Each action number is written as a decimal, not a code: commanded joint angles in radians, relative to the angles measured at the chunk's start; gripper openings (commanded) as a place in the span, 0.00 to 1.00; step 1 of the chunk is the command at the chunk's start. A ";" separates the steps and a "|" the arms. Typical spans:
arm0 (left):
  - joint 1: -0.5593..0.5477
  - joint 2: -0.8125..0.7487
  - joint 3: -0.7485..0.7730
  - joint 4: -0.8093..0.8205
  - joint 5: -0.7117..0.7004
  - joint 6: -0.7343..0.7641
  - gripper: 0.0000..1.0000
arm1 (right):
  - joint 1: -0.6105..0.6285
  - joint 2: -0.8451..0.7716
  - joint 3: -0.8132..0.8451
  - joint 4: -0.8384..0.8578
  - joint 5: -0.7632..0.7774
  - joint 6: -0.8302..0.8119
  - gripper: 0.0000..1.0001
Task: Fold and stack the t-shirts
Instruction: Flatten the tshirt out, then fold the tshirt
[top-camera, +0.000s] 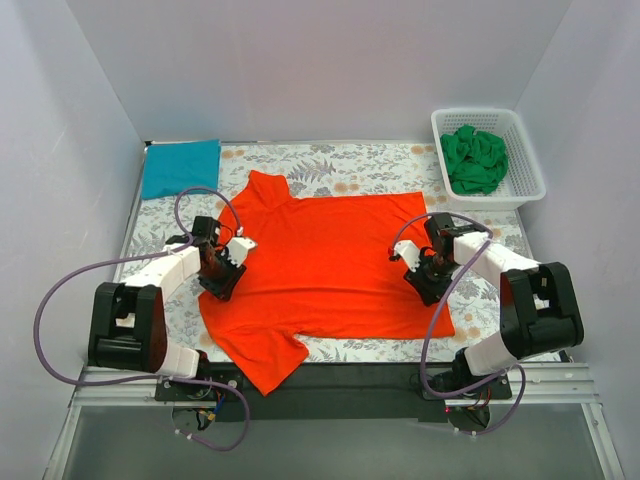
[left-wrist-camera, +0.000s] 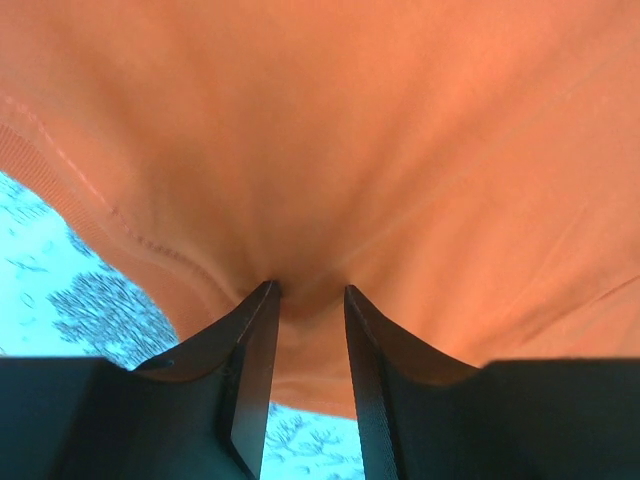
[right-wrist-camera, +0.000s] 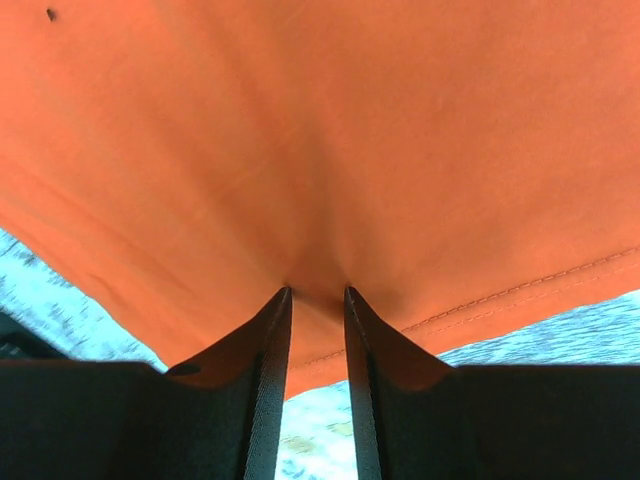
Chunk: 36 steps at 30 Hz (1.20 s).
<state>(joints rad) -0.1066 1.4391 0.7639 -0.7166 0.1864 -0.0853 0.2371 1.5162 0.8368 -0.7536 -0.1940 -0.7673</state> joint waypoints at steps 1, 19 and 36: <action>0.007 -0.061 -0.011 -0.073 0.030 0.016 0.32 | -0.001 -0.045 -0.027 -0.104 -0.038 -0.015 0.35; 0.022 0.317 0.672 0.180 0.228 -0.406 0.52 | -0.139 0.515 0.970 0.039 -0.010 0.361 0.45; 0.068 0.573 0.825 0.263 0.148 -0.452 0.53 | -0.137 0.783 1.076 0.264 0.165 0.479 0.51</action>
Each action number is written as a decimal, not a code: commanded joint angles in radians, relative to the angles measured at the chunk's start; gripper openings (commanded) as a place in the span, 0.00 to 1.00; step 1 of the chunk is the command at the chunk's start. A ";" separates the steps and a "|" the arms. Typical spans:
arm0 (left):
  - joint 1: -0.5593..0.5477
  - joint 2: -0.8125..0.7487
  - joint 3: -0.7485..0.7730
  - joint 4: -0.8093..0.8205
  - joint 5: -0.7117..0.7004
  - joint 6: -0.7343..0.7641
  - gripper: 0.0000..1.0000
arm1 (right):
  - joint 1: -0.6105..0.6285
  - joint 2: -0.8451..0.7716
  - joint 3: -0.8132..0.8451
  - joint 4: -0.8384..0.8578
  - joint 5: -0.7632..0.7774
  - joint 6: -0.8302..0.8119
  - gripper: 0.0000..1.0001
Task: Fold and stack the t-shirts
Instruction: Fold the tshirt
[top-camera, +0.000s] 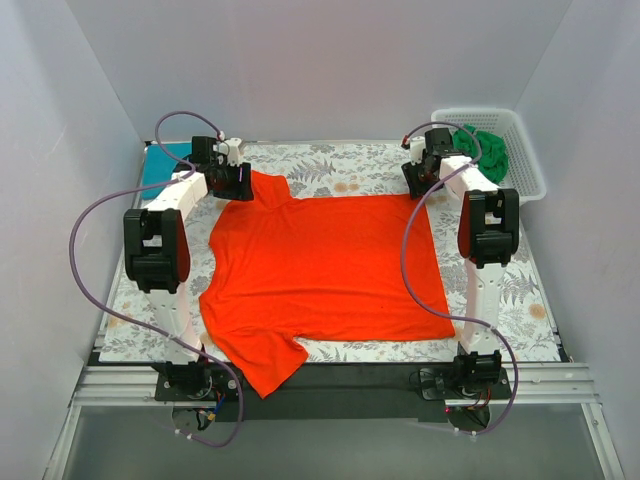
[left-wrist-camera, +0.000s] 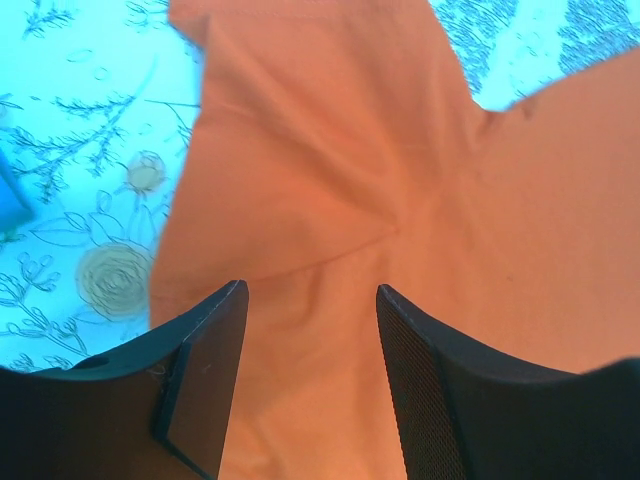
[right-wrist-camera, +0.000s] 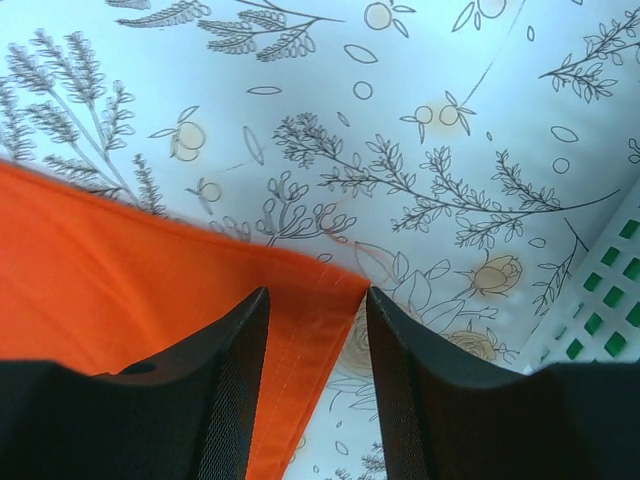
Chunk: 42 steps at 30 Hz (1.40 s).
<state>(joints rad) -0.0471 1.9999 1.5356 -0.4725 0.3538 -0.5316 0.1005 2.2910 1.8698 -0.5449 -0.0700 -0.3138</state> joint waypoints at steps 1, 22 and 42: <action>0.009 0.022 0.060 0.017 -0.019 -0.004 0.53 | -0.002 0.010 0.043 0.059 0.045 0.027 0.51; 0.010 0.243 0.261 0.031 -0.183 -0.013 0.52 | -0.004 0.045 -0.003 0.068 -0.040 0.010 0.01; 0.004 0.362 0.357 -0.026 -0.093 0.025 0.46 | -0.004 0.041 -0.003 0.059 -0.063 -0.018 0.01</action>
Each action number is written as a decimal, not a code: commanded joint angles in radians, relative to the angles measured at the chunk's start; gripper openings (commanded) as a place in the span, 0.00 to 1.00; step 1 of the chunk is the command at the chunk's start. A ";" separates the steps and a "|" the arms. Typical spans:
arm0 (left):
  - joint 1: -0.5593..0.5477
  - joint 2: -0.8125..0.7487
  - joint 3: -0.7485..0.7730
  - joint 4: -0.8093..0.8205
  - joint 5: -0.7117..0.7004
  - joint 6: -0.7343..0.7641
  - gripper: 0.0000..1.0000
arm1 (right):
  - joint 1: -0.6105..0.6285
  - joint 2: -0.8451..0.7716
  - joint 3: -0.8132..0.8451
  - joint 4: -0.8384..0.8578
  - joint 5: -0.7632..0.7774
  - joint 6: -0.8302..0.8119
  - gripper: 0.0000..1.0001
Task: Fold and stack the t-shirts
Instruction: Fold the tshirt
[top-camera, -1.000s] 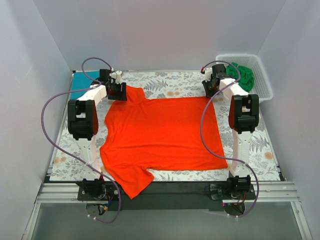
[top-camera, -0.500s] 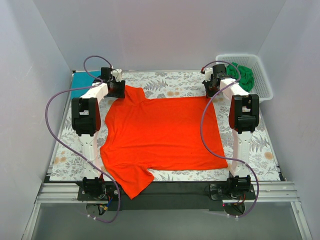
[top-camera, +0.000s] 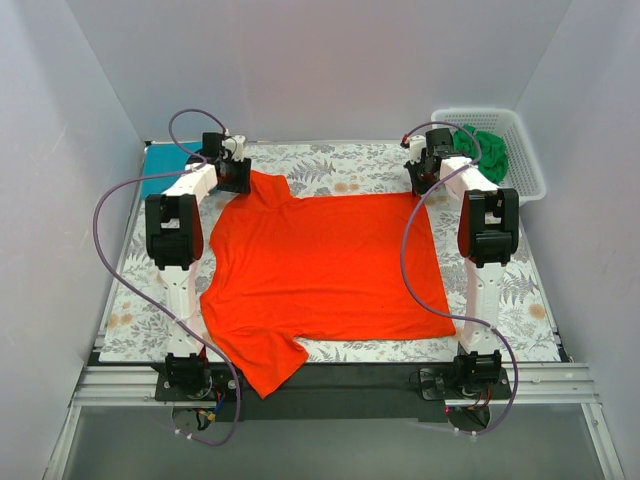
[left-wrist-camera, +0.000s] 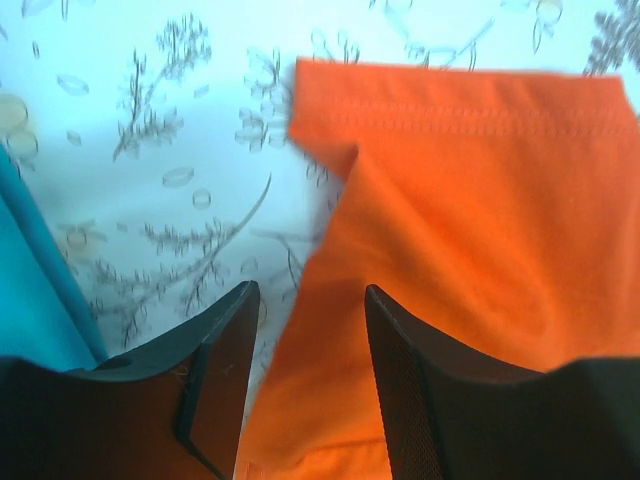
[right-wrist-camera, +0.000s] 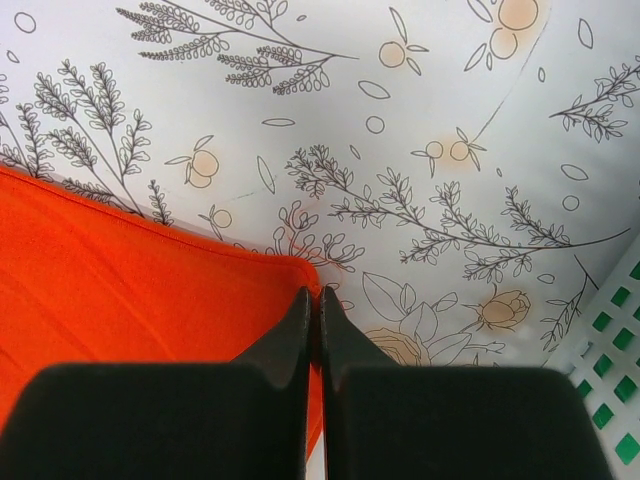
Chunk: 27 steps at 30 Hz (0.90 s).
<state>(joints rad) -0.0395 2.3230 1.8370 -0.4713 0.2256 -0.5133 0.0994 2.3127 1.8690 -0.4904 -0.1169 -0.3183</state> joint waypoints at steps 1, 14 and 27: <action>-0.005 0.048 0.068 -0.030 0.038 0.001 0.45 | -0.003 0.019 -0.001 0.003 -0.017 -0.013 0.01; -0.043 0.053 0.064 -0.055 0.025 -0.007 0.38 | -0.003 0.022 0.007 -0.002 -0.017 -0.021 0.01; -0.043 -0.004 -0.045 -0.092 -0.075 -0.007 0.32 | -0.003 0.016 0.002 -0.005 -0.018 -0.024 0.01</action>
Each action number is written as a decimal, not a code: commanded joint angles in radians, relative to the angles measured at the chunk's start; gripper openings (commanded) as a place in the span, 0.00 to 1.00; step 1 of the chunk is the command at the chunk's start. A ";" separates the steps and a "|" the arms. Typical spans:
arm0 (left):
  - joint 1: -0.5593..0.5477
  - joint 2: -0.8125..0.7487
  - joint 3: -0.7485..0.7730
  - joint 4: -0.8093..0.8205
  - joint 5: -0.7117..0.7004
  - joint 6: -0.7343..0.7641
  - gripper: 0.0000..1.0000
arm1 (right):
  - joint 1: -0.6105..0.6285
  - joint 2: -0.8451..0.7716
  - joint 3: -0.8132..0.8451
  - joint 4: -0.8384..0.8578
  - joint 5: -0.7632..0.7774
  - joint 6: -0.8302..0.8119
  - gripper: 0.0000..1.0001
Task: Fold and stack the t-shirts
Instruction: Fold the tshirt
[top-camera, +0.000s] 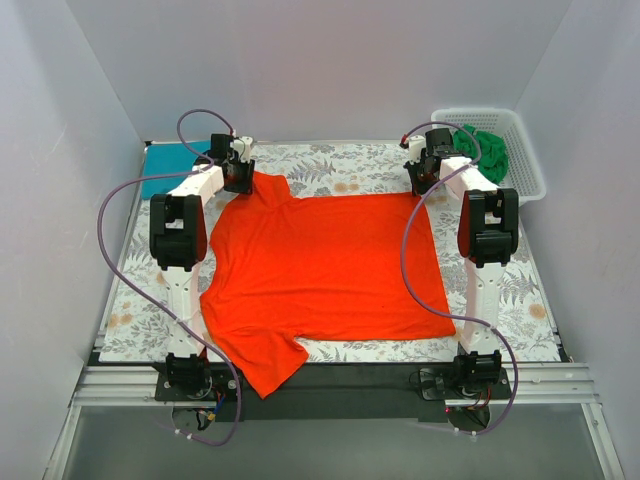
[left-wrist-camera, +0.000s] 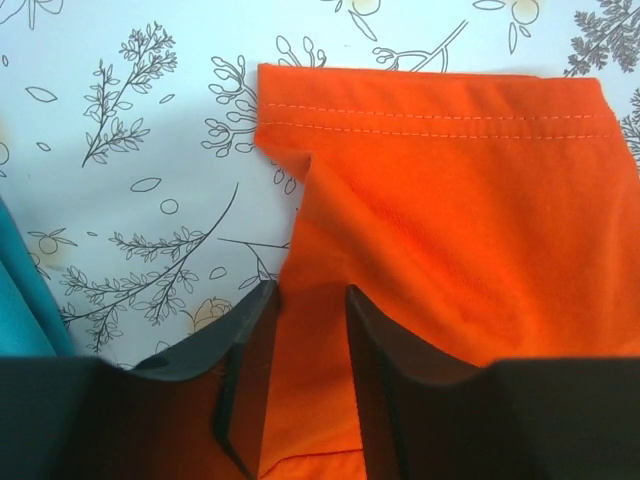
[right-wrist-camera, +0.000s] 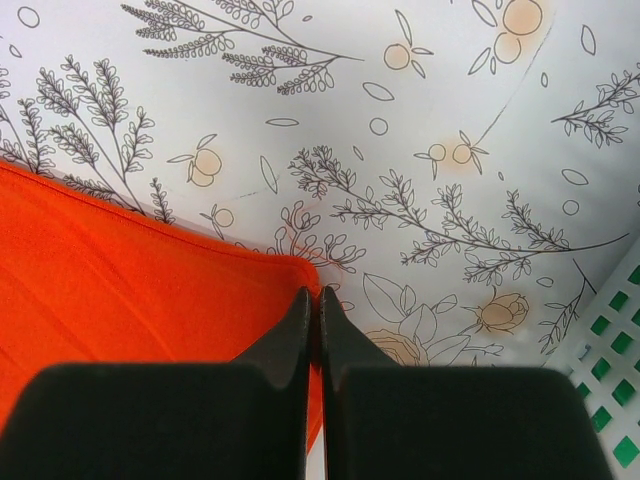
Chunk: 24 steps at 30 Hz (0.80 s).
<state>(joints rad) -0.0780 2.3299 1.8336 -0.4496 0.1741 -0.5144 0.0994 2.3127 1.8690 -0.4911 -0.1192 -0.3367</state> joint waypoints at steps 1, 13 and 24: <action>-0.005 -0.006 -0.037 -0.112 -0.024 -0.004 0.29 | -0.003 0.016 0.002 -0.004 -0.016 -0.005 0.01; 0.023 -0.091 0.037 -0.066 0.019 0.013 0.00 | -0.024 -0.070 0.001 -0.006 -0.037 -0.036 0.01; 0.037 -0.342 -0.232 0.057 0.082 0.077 0.00 | -0.043 -0.200 -0.073 -0.009 -0.108 -0.050 0.01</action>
<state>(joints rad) -0.0463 2.1204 1.6451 -0.4591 0.2203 -0.4698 0.0639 2.2078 1.8095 -0.5106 -0.1967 -0.3691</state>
